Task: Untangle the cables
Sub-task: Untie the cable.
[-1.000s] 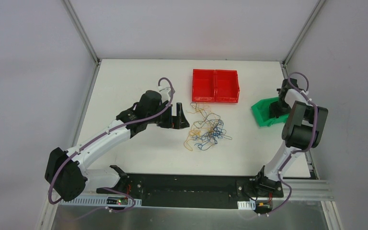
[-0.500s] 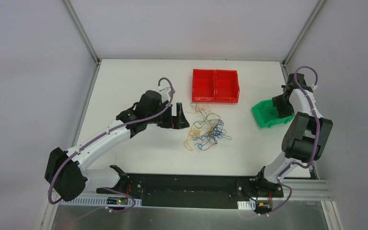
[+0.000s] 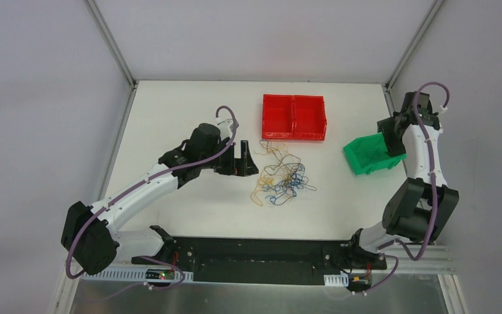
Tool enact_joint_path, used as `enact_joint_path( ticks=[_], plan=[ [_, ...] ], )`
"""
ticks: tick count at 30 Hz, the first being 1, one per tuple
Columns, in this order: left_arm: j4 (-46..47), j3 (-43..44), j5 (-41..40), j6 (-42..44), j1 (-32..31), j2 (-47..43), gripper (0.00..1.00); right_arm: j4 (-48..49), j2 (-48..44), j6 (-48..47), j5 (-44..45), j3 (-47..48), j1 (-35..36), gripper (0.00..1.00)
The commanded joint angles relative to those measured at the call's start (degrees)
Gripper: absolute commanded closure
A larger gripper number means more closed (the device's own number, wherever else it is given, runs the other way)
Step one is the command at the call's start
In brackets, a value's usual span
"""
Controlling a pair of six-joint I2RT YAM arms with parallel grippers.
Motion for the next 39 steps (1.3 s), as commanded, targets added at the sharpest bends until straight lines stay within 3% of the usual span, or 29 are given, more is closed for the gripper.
enact_joint_path(
  ticks=[1,3,7,9,15,20,27,37,39],
  plan=[
    [1.11,0.08,1.39,0.28,-0.63,-1.54,0.07,-2.94,-6.66,-1.92,-0.03,1.47,-0.23,0.21],
    [1.22,0.12,1.57,-0.42,-0.65,-1.04,0.07,-2.22,-9.93,-3.62,-1.72,0.45,-0.25,0.2],
    [2.67,0.31,1.92,-1.42,-1.74,1.73,0.07,9.51,-18.0,-9.05,-23.63,-9.31,1.18,0.2],
    [3.5,0.71,1.81,-1.69,-3.02,3.38,0.08,13.7,-21.39,-11.17,-29.57,-13.33,4.4,0.2],
    [4.42,2.56,0.07,-1.21,-5.69,8.81,0.09,9.76,-23.15,-21.87,-27.78,-16.52,26.1,0.21],
    [2.82,2.22,-2.69,-0.82,-5.76,11.91,0.16,10.55,-25.94,-25.25,-29.01,-21.39,36.0,0.21],
    [-1.96,1.68,-6.55,0.17,-6.9,17.25,0.25,14.54,-29.82,-24.37,-28.81,-29.13,37.58,0.21],
    [-5.04,6.23,-9.69,0.59,-10.84,24.11,0.35,17.46,-30.04,-22.11,-27.96,-29.64,37.52,0.22],
    [-5.4,6.71,-10.48,0.7,-11.24,25.33,0.41,17.63,-30.02,-21.8,-28.09,-29.82,37.62,0.22]
  ],
)
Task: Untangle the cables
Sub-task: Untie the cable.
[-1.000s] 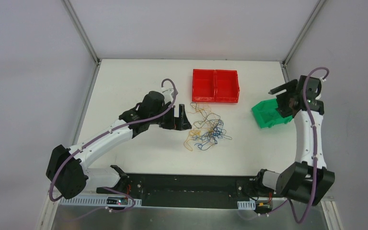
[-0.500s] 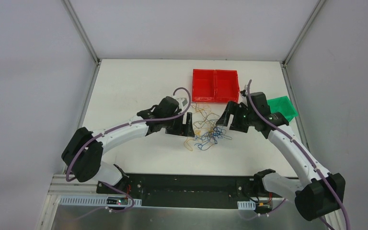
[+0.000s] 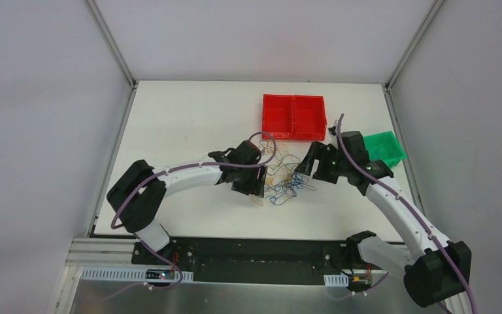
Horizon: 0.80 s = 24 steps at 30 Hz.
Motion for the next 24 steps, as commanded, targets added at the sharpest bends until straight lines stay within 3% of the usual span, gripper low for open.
enact_joint_path(
  ticks=[1,8,12,17,24],
  plan=[
    [-1.75,2.94,-2.53,1.15,-1.04,2.21,0.48,2.97,-1.31,1.05,-0.28,0.02,0.33,0.22],
    [-4.1,3.22,-6.66,2.1,-1.2,3.85,0.71,4.15,-2.88,2.17,-2.85,-2.03,0.61,0.22],
    [-6.59,3.81,-10.4,3.54,-1.13,2.03,1.0,3.01,-0.74,1.82,-3.7,-1.49,1.93,0.2],
    [-7.96,4.24,-10.61,4.42,0.61,-3.18,1.0,4.99,0.81,2.27,-0.72,-1.13,5.36,0.13],
    [-8.11,3.72,-7.15,5.4,5.87,-14.01,1.0,1.83,9.41,4.48,13.48,3.51,10.93,0.1]
  ],
)
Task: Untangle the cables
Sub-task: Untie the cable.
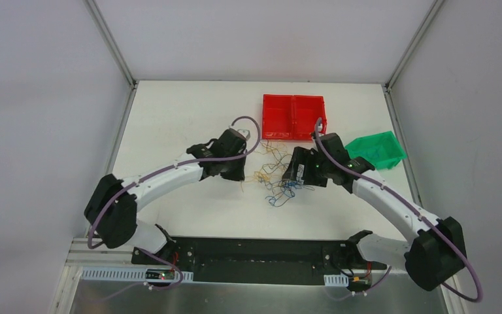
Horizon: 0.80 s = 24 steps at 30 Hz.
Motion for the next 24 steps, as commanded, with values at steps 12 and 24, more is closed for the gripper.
enact_joint_path(
  ticks=[12,24],
  plan=[
    [-5.03,-1.78,0.99,3.39,9.23,-12.49,1.0,-3.03,11.64,4.47,20.89,1.24,3.74,0.09],
    [-5.34,0.35,6.41,4.36,10.52,-12.53,1.0,5.92,5.32,1.05,7.98,0.73,5.99,0.08]
  ],
)
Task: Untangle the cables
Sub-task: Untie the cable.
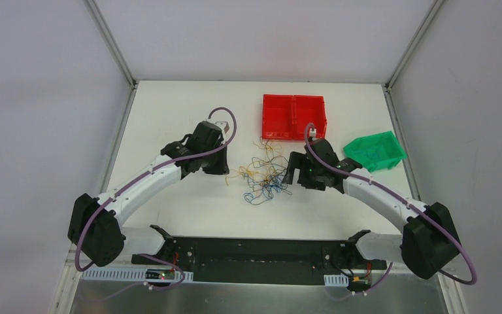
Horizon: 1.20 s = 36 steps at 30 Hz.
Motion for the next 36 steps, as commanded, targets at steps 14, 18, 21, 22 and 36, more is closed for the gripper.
enact_joint_path(
  ticks=[14,18,21,22,36],
  plan=[
    [0.14,1.59,4.25,0.62,0.24,-2.75,1.0,6.94,9.23,-2.19,3.63,8.75,11.58,0.08],
    [0.32,2.08,3.12,0.6,0.24,-3.36,1.0,6.45,12.36,-1.96,4.8,8.89,13.58,0.1],
    [0.32,2.26,2.18,0.11,0.2,-4.25,1.0,5.22,13.88,-0.92,6.93,8.21,14.45,0.15],
    [0.32,2.26,1.6,-0.1,0.28,-4.64,1.0,4.47,14.2,0.08,8.31,7.98,14.48,0.2],
    [-2.67,-2.89,-1.34,-7.06,17.53,-16.53,1.0,-5.36,0.97,6.13,16.97,-0.94,1.3,0.72]
  ],
)
